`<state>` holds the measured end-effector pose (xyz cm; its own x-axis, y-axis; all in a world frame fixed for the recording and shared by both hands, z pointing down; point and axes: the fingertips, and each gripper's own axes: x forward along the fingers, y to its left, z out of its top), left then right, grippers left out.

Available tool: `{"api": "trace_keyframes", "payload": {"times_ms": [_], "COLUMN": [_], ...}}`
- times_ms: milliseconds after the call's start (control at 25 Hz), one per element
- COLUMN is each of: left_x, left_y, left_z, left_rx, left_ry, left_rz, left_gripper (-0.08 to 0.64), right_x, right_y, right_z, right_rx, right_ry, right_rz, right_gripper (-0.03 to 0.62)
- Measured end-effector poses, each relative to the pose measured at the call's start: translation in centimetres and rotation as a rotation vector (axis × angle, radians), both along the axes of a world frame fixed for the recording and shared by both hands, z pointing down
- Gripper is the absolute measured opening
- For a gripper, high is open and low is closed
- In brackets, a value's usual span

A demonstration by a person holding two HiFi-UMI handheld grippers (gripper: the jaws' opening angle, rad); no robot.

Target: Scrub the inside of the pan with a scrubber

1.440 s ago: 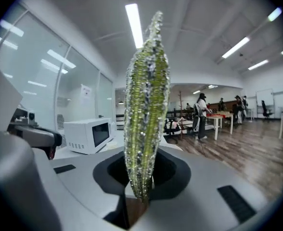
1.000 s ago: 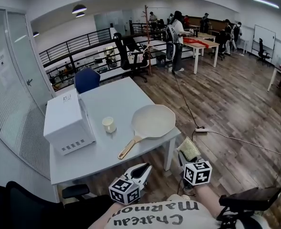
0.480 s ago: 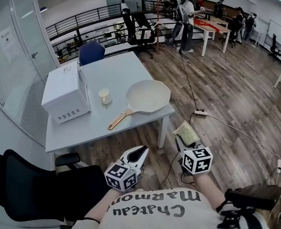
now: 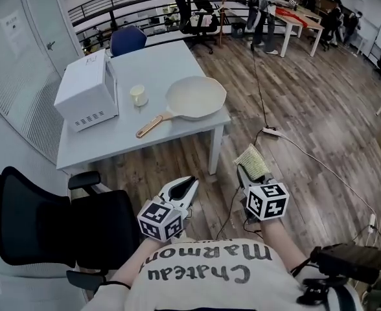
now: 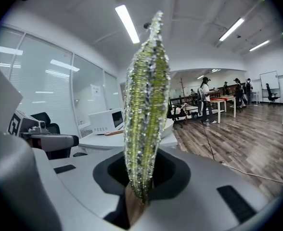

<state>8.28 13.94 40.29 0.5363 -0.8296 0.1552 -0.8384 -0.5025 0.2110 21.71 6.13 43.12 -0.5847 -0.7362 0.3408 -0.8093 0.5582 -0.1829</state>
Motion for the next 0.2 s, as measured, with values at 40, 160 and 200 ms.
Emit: {"api": "trace_keyframes", "payload": {"times_ms": [40, 160, 200], "left_x": [0.4, 1.3, 1.5], "left_y": [0.3, 1.2, 1.5], "left_z": [0.0, 0.0, 0.0], "left_rx": [0.0, 0.004, 0.005], "left_ry": [0.004, 0.005, 0.004], "left_rz": [0.0, -0.005, -0.008], "left_gripper": [0.038, 0.038, 0.038], "right_x": [0.2, 0.8, 0.9], "right_y": [0.3, 1.3, 1.6], "right_z": [0.0, 0.1, 0.1], "right_rx": [0.002, 0.001, 0.0], "right_ry": [0.005, 0.011, 0.012], "right_rz": [-0.005, -0.023, -0.029], "right_gripper": [0.057, 0.057, 0.057]}}
